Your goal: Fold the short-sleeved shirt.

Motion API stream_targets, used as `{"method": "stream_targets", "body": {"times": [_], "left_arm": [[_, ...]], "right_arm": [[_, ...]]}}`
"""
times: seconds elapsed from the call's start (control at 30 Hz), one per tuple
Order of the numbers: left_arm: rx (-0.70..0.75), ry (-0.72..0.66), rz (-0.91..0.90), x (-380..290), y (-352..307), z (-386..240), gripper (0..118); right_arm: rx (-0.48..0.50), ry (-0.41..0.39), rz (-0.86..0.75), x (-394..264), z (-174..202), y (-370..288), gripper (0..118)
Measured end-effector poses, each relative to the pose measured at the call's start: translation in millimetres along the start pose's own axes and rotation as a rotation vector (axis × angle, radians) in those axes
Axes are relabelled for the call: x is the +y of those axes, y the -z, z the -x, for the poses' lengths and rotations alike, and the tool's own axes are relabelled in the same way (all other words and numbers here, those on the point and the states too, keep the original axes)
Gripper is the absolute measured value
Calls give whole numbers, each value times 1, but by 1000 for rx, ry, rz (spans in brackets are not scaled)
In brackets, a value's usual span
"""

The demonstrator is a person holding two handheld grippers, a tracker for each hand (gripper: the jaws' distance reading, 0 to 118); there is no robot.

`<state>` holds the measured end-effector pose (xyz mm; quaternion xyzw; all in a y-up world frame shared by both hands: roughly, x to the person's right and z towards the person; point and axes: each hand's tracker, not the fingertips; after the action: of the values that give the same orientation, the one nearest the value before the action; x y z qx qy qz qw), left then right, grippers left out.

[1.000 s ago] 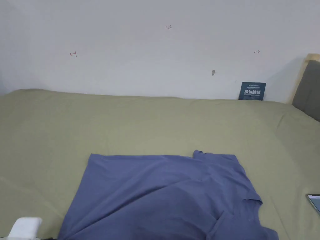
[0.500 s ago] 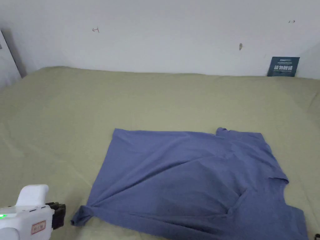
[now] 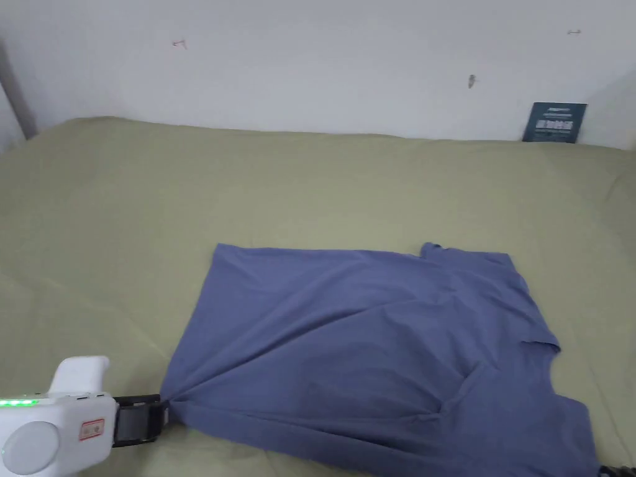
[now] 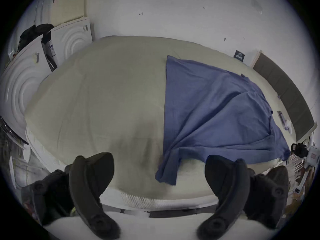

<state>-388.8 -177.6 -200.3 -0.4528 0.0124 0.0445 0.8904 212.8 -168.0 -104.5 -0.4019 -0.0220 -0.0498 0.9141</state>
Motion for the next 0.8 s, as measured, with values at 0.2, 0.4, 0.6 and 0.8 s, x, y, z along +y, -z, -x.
{"method": "stream_targets", "body": {"times": [0.2, 0.4, 0.6, 0.8], "left_arm": [[-10, 52, 10, 0, -4, -18, 1], [-31, 31, 10, 2, -18, -27, 1], [-26, 14, 0, 8, -16, -30, 1], [-27, 1, 3, 12, -14, -22, 1]], "right_arm": [[2, 15, 31, -4, -6, 9, 0], [28, -7, 124, -10, -6, 22, 118], [-1, -20, 162, -20, -3, 25, 59], [29, -12, 131, -11, -13, 16, 3]]}}
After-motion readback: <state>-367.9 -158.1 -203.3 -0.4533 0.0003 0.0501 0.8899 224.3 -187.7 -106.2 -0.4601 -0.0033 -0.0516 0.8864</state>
